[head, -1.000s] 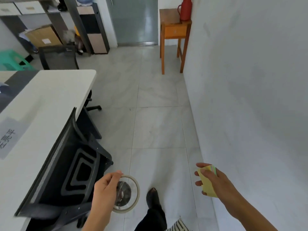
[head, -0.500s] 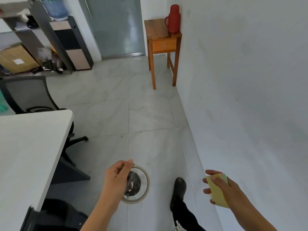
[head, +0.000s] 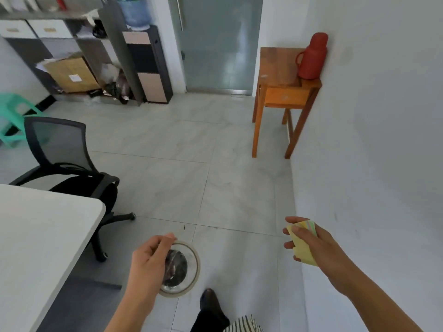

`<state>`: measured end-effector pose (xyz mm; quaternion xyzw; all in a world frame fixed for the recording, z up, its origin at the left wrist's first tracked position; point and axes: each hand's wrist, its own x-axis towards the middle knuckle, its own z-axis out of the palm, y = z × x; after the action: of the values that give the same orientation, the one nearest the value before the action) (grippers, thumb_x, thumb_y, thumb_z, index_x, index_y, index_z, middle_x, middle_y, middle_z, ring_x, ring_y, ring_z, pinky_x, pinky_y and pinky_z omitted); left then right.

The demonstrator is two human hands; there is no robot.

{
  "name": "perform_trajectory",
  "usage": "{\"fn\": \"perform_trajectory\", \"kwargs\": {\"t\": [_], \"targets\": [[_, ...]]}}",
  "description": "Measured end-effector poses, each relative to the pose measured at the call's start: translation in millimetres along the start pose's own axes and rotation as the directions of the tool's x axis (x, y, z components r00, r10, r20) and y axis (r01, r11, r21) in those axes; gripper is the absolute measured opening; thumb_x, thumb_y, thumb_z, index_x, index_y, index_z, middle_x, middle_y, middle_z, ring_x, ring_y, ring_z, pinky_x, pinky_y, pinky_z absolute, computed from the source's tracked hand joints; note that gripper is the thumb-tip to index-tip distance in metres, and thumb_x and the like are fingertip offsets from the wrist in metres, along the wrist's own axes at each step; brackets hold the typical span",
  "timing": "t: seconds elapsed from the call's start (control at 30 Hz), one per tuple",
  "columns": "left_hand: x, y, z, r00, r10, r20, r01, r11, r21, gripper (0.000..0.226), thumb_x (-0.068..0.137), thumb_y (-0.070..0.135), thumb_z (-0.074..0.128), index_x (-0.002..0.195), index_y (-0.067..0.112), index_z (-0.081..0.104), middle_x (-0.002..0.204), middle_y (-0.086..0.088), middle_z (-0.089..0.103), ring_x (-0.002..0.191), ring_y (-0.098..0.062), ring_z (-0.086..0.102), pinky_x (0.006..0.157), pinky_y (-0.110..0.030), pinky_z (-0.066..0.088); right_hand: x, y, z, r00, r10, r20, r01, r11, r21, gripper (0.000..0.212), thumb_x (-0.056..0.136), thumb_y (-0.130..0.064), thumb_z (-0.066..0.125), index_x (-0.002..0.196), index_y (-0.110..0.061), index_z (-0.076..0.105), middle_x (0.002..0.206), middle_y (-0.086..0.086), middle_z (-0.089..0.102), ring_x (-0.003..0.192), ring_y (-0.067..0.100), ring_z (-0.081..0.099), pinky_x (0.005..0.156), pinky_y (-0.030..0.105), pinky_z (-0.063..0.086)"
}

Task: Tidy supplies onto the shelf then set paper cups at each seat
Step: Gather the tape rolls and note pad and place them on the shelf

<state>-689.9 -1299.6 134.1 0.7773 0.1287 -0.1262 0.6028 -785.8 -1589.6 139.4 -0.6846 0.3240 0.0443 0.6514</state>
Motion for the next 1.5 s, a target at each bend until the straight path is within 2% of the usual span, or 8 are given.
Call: {"fn": "perform_trajectory", "kwargs": {"t": [0.27, 0.37, 0.63, 0.93, 1.07, 1.2, 1.3, 1.5], "targets": [[170.6, 36.6, 6.0, 0.99, -0.075, -0.122, 0.066, 0.995, -0.073, 0.027, 0.093, 0.02, 0.058, 0.078, 0.002, 0.07, 0.071, -0.015, 0.063, 0.066, -0.023, 0.057, 0.059, -0.028, 0.045, 156.5, -63.5, 53.8, 0.997, 0.058, 0.046, -0.057, 0.998, -0.023, 0.015, 0.092, -0.03, 0.059, 0.104, -0.031, 0.068, 0.108, 0.006, 0.069, 0.093, 0.024, 0.07, 0.082, 0.043, 0.056], [245.2, 75.2, 12.7, 0.993, -0.054, -0.104, 0.045, 0.995, -0.087, 0.026, 0.092, 0.021, 0.059, 0.074, 0.007, 0.072, 0.074, -0.017, 0.064, 0.071, -0.026, 0.058, 0.066, -0.032, 0.045, 206.9, -104.1, 72.0, 0.997, 0.068, 0.034, -0.068, 0.998, 0.0, 0.017, 0.094, -0.025, 0.056, 0.107, -0.028, 0.068, 0.109, 0.009, 0.07, 0.09, 0.026, 0.07, 0.075, 0.04, 0.055], [405.0, 177.0, 35.7, 0.998, 0.066, 0.004, -0.065, 0.996, -0.063, 0.026, 0.093, 0.02, 0.057, 0.073, 0.012, 0.07, 0.08, -0.014, 0.057, 0.075, -0.023, 0.053, 0.065, -0.028, 0.042, 344.0, -207.6, 107.9, 0.999, 0.035, -0.002, -0.035, 0.999, 0.007, 0.018, 0.095, -0.029, 0.054, 0.107, -0.031, 0.068, 0.107, 0.005, 0.071, 0.093, 0.027, 0.07, 0.086, 0.047, 0.055], [599.2, 221.3, 26.8, 0.989, -0.023, -0.145, 0.015, 0.998, -0.055, 0.028, 0.092, 0.028, 0.059, 0.072, 0.011, 0.072, 0.074, -0.018, 0.06, 0.07, -0.026, 0.057, 0.067, -0.036, 0.044, 557.5, -291.3, 184.5, 0.993, 0.092, 0.07, -0.088, 0.995, -0.045, 0.017, 0.095, -0.027, 0.054, 0.107, -0.026, 0.067, 0.105, 0.009, 0.069, 0.09, 0.029, 0.069, 0.075, 0.042, 0.053], [675.1, 258.3, 6.4, 0.969, -0.043, -0.242, 0.014, 0.993, -0.121, 0.029, 0.092, 0.025, 0.058, 0.08, 0.001, 0.069, 0.074, -0.016, 0.057, 0.07, -0.025, 0.053, 0.057, -0.026, 0.046, 650.1, -363.9, 244.8, 0.976, 0.081, 0.203, -0.056, 0.99, -0.127, 0.017, 0.094, -0.029, 0.056, 0.108, -0.026, 0.066, 0.108, 0.01, 0.068, 0.088, 0.027, 0.069, 0.072, 0.04, 0.052], [733.9, 271.1, -25.0, 0.924, -0.092, -0.371, 0.042, 0.989, -0.14, 0.026, 0.092, 0.025, 0.058, 0.075, 0.01, 0.072, 0.073, -0.029, 0.058, 0.069, -0.026, 0.056, 0.066, -0.032, 0.047, 728.4, -443.2, 320.9, 0.913, 0.028, 0.408, 0.103, 0.95, -0.294, 0.016, 0.093, -0.034, 0.057, 0.106, -0.036, 0.066, 0.107, 0.002, 0.068, 0.093, 0.019, 0.069, 0.078, 0.037, 0.054], [778.7, 265.9, -53.8, 0.889, -0.166, -0.427, 0.083, 0.975, -0.207, 0.026, 0.093, 0.02, 0.057, 0.081, 0.0, 0.07, 0.074, -0.021, 0.057, 0.068, -0.026, 0.053, 0.051, -0.016, 0.047, 779.8, -491.9, 386.3, 0.868, -0.021, 0.497, 0.203, 0.927, -0.315, 0.015, 0.093, -0.033, 0.057, 0.103, -0.039, 0.066, 0.106, 0.0, 0.068, 0.092, 0.016, 0.07, 0.078, 0.036, 0.054], [899.1, 271.2, -129.5, 0.852, -0.247, -0.462, 0.117, 0.95, -0.291, 0.026, 0.093, 0.022, 0.058, 0.08, 0.002, 0.07, 0.074, -0.019, 0.059, 0.07, -0.026, 0.055, 0.06, -0.03, 0.044, 854.6, -533.4, 523.6, 0.833, -0.006, 0.554, 0.212, 0.927, -0.309, 0.016, 0.094, -0.033, 0.056, 0.105, -0.039, 0.065, 0.109, 0.0, 0.067, 0.092, 0.016, 0.07, 0.079, 0.036, 0.053]]}}
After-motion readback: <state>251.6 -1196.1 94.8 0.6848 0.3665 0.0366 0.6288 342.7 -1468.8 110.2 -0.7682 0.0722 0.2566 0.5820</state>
